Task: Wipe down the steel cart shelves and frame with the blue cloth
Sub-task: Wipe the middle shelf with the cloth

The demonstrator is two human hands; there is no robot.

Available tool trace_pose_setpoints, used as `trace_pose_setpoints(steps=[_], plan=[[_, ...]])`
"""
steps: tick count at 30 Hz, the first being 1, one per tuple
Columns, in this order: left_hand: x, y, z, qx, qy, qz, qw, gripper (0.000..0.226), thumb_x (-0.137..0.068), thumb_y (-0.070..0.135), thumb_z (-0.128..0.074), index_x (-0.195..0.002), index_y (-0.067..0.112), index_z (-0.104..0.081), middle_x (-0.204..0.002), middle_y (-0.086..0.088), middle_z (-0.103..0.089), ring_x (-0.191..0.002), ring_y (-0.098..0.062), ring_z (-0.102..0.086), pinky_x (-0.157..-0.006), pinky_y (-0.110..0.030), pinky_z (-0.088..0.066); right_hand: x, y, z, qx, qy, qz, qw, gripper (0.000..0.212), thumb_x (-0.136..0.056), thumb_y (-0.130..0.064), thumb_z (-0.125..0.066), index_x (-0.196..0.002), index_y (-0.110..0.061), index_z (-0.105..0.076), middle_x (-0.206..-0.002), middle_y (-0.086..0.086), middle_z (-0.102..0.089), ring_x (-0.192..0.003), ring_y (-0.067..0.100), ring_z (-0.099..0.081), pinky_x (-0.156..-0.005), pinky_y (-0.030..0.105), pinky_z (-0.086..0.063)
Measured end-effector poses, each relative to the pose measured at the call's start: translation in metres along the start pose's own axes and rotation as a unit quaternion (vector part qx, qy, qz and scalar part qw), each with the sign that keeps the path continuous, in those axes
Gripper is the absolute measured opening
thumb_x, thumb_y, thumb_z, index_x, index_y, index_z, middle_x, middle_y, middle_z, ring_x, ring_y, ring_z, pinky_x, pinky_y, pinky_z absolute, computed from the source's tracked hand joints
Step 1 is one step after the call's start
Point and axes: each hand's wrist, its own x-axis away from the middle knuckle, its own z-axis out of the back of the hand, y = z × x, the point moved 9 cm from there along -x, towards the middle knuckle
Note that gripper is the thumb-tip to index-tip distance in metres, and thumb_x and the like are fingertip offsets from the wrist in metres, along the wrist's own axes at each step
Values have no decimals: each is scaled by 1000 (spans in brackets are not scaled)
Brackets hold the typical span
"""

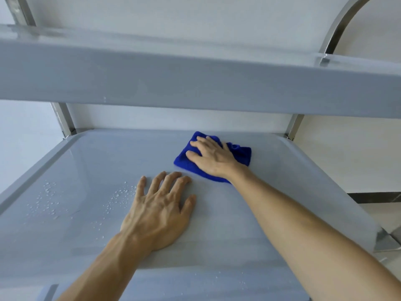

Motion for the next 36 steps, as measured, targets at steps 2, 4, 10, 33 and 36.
trace_pose_setpoints(steps=[2, 4, 10, 33, 36], plan=[[-1, -5, 2, 27, 22, 5, 999, 44, -97, 54, -23, -135, 35, -30, -146, 18, -34, -144, -6, -18, -122, -44, -5, 20, -12, -3, -14, 2, 20, 1000, 57, -99, -53, -28, -150, -30, -35, -163, -13, -19, -151, 9, -7, -120, 49, 1], [0, -7, 9, 75, 60, 9, 995, 23, -98, 42, -31, -118, 30, -35, -124, 12, -44, -125, -10, -39, -118, -41, -16, 43, -21, -3, -20, 5, 30, 999, 55, -101, -50, -28, -151, -28, -35, -164, -11, -18, -152, 11, -6, -122, 49, 1], [4, -8, 33, 222, 152, 20, 963, 10, -100, 13, -35, -103, 23, -36, -106, -1, -47, -89, -23, -47, -88, -38, -36, 117, -45, -3, -35, -27, 52, 998, 54, -103, -48, -27, -154, -29, -30, -167, -10, -9, -153, 10, 2, -123, 47, 7], [24, 58, 61, 217, 151, -57, 963, 16, -96, 22, -52, -105, 25, -65, -117, 6, -55, -101, -15, -55, -90, -25, -38, 225, 70, 53, -92, 198, -155, 963, 31, -99, -7, -40, -122, -11, -62, -120, 7, -64, -112, 26, -58, -88, 35, -49], [32, 123, 25, 77, 32, -148, 985, 40, -99, 43, -40, -133, 26, -54, -140, 6, -52, -129, -18, -46, -111, -37, -30, 224, 74, 55, -73, 198, -158, 965, 28, -97, -8, -45, -115, -12, -65, -117, 7, -64, -110, 27, -58, -86, 36, -47]])
